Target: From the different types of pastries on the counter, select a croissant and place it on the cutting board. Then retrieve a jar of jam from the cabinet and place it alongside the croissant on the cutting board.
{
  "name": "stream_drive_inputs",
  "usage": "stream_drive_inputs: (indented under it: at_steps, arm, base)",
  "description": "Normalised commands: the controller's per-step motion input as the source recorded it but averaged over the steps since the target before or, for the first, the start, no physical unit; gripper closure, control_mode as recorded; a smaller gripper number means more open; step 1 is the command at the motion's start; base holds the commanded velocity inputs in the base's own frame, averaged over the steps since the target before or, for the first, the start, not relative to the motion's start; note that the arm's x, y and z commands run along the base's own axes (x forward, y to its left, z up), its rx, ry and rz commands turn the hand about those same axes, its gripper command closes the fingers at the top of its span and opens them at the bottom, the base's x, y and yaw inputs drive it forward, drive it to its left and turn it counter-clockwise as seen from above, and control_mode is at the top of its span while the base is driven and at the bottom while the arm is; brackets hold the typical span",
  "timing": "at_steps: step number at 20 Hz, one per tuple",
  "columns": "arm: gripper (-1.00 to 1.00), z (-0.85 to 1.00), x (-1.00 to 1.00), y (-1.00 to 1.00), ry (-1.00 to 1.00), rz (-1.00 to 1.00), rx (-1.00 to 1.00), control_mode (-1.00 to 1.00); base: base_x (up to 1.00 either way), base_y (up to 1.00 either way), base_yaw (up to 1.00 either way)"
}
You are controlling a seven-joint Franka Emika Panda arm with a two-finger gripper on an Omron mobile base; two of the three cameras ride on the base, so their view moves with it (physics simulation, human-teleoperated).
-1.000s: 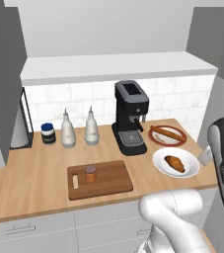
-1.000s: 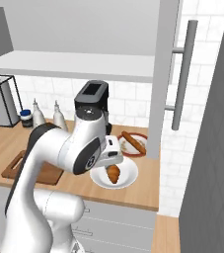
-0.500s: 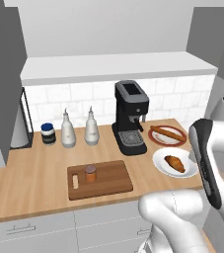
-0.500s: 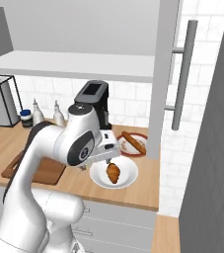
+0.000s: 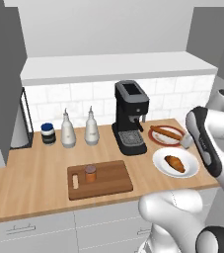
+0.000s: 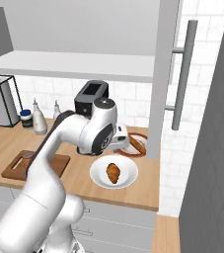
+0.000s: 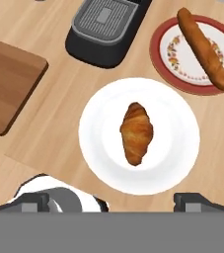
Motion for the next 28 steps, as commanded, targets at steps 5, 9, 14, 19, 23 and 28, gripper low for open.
stream_drive_inputs:
  at_steps: [5, 9, 14, 19, 23, 28]
  arm:
    - [-1.0, -0.17, 0.26, -0.07, 0.0, 0.0, -0.12, -1.0]
    - [-1.0, -0.48, 0.21, -0.04, 0.0, 0.0, -0.09, -1.0]
    - [-1.0, -0.43, 0.11, -0.01, 0.0, 0.0, 0.0, -1.0]
    - [-1.0, -0.36, 0.0, -0.01, 0.06, 0.0, 0.04, -1.0]
    - [-1.0, -0.61, 0.22, 0.0, 0.07, 0.0, 0.0, -1.0]
    - [-1.0, -0.11, 0.48, -0.11, 0.08, 0.01, 0.01, -1.0]
  base:
    - [0.0, 0.0, 0.0]
    - [0.0, 0.0, 0.0]
    - [0.0, 0.0, 0.0]
    - [0.0, 0.0, 0.0]
    - [0.0, 0.0, 0.0]
    - [0.0, 0.0, 0.0]
